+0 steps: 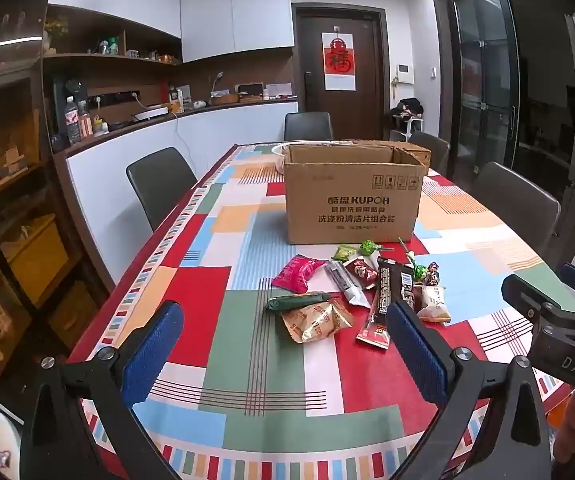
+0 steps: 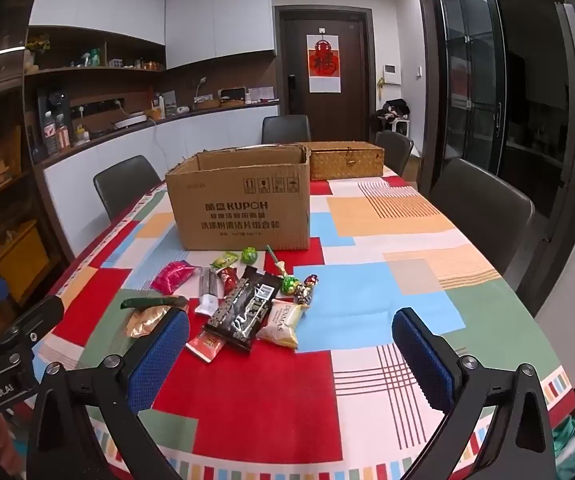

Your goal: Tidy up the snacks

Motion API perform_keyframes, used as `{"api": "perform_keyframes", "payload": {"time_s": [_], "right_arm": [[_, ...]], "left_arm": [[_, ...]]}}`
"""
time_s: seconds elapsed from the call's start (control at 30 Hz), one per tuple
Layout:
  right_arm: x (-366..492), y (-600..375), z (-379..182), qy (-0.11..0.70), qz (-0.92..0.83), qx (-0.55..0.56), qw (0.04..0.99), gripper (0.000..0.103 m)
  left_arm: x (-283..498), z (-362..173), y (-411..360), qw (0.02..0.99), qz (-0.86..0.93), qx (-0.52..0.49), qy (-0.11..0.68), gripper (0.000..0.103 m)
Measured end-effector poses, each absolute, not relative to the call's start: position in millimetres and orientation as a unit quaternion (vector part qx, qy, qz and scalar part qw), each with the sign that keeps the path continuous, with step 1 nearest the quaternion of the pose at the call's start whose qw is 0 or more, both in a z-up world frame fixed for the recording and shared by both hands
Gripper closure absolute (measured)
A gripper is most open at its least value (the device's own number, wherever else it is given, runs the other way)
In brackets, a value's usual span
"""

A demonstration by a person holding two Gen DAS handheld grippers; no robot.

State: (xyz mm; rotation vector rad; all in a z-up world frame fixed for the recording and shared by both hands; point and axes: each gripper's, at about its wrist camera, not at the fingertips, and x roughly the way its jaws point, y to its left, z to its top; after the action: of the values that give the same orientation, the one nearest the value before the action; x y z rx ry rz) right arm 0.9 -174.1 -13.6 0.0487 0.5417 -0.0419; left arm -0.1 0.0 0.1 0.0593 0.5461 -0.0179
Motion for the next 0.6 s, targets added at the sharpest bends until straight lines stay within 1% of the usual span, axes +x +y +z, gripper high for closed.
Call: {"api": "perform_keyframes", "payload": {"time_s": [0.6], "right_arm": [[-3.2, -173.8, -9.9, 0.259, -0.015, 0.021, 0.965, 0.0]], "left_arm": [[-1.0, 2.3, -0.4, 0.967, -0.008, 0.033, 0.252, 0.0]]}}
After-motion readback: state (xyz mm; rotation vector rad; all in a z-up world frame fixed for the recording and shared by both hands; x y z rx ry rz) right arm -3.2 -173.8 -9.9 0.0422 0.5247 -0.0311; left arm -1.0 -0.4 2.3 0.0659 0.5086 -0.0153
